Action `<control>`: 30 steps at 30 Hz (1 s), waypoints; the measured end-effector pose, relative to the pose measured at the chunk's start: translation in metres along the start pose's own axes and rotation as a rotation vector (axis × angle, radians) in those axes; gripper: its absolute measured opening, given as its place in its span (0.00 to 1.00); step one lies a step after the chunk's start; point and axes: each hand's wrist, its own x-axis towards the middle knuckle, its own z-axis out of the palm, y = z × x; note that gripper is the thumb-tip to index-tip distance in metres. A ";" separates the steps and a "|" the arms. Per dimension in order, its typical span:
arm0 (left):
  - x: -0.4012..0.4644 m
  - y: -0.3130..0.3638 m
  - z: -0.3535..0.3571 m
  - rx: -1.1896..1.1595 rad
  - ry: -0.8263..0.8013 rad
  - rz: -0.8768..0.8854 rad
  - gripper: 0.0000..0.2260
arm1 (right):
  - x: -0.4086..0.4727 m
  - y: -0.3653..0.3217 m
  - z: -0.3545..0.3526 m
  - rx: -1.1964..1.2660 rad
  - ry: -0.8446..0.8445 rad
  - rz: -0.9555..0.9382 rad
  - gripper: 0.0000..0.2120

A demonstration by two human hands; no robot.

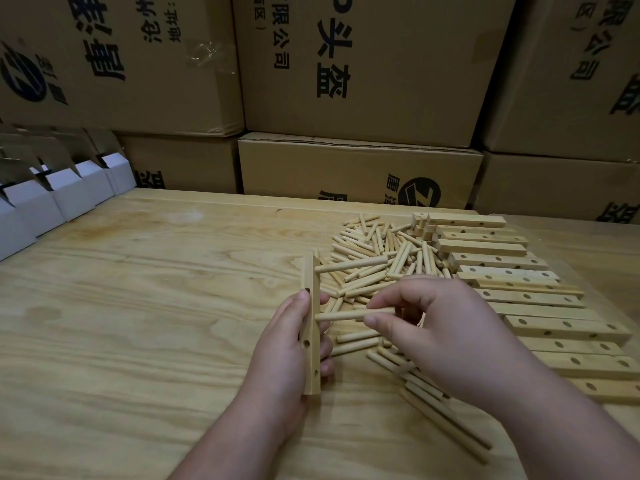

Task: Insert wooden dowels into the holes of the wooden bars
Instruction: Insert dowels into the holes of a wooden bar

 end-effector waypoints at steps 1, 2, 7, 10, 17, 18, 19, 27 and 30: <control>0.000 0.000 0.000 -0.002 -0.003 0.001 0.14 | 0.000 0.000 0.001 -0.008 0.004 -0.007 0.03; 0.000 0.000 0.000 -0.006 -0.005 0.001 0.14 | 0.000 0.001 0.002 -0.018 0.008 -0.011 0.02; 0.001 0.001 0.000 -0.010 -0.011 0.005 0.13 | 0.000 0.005 0.006 -0.059 0.032 -0.016 0.06; 0.001 0.000 0.000 -0.006 -0.008 0.007 0.14 | 0.000 0.006 0.007 -0.085 0.037 -0.021 0.08; -0.001 0.001 0.000 -0.005 -0.011 0.018 0.13 | 0.000 0.004 0.009 -0.117 0.025 -0.011 0.11; -0.001 0.001 0.000 -0.008 -0.010 0.019 0.13 | 0.000 0.005 0.009 -0.127 0.015 -0.003 0.12; 0.000 0.000 0.000 -0.009 -0.010 0.019 0.13 | 0.000 0.006 0.010 -0.134 0.010 0.003 0.14; 0.005 0.015 -0.008 -0.131 0.009 0.024 0.13 | -0.001 0.010 0.025 0.145 0.117 0.080 0.27; 0.008 0.024 -0.016 -0.210 0.084 0.034 0.13 | 0.001 0.017 0.032 -0.105 0.111 0.017 0.15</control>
